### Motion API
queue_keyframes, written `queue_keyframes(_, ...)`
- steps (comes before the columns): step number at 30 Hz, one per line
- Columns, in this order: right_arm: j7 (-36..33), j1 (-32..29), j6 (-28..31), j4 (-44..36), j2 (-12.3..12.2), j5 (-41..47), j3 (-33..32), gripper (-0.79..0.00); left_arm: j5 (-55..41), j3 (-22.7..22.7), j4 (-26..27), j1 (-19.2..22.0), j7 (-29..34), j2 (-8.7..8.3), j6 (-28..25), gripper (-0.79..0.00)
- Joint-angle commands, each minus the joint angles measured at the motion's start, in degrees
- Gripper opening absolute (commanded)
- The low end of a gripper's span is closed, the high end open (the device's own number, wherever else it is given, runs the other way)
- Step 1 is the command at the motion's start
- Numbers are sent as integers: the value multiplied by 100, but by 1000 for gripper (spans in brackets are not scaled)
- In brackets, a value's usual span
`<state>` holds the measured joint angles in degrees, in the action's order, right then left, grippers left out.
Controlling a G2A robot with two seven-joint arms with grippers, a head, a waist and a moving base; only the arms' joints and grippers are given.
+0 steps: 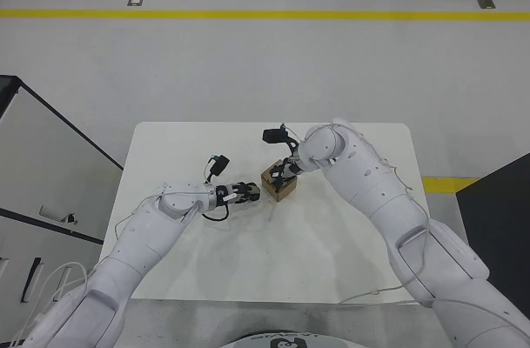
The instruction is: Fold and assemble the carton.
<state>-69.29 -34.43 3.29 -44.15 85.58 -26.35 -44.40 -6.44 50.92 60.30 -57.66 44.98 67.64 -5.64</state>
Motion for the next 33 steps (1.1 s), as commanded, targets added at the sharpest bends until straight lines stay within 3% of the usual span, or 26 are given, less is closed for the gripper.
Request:
queue_keyframes(1,0,19,29,-2,1,20,-7,-785,0,0,0,0,0,0,0,-785)
queue_keyframes(30,-74,-18,153,-2,-45,235,-96,-785,0,0,0,0,0,0,0,-785)
queue_keyframes(32,-98,-27,180,-42,-62,273,-133,-573,0,0,0,0,0,0,0,-785)
queue_keyframes(33,-110,-35,191,-69,-74,294,-158,-425,0,0,0,0,0,0,0,-785)
